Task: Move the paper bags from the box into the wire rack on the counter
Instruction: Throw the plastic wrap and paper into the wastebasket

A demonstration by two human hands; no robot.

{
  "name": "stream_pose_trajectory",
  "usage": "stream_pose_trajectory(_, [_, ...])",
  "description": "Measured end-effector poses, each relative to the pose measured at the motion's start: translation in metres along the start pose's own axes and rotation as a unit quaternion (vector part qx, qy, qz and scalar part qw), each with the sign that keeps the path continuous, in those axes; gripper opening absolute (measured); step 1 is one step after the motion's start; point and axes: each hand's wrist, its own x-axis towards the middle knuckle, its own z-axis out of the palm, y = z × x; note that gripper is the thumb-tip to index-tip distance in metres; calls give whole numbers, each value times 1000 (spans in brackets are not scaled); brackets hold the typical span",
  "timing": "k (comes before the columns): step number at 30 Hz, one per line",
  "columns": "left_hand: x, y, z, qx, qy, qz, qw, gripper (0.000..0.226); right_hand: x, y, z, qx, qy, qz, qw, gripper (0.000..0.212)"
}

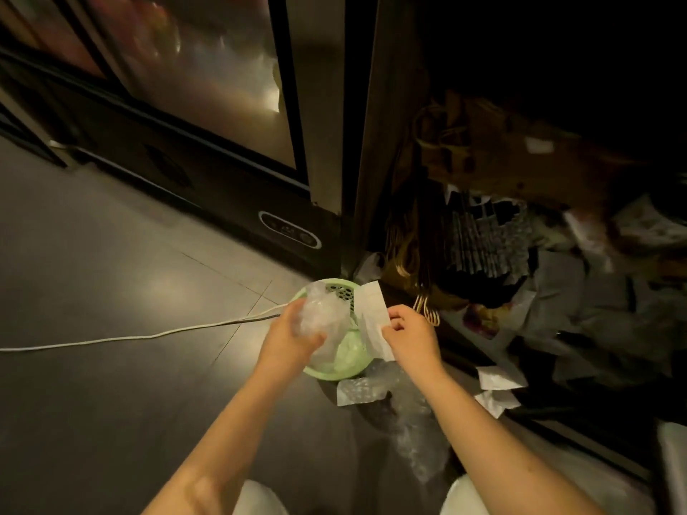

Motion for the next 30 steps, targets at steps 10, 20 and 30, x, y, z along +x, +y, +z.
stream_pose_trajectory(10, [90,-67,47,43,-2,-13,999,78,76,81,62,-3,-31,1,1000,34])
stream_pose_trajectory(20, [102,-75,63,130,-16,45,990,60,92,99,61,86,-98,18,991,31])
stream_pose_trajectory(30, [79,-87,147,209,-261,115,935,31,64,170,38,-38,-72,94,992,25])
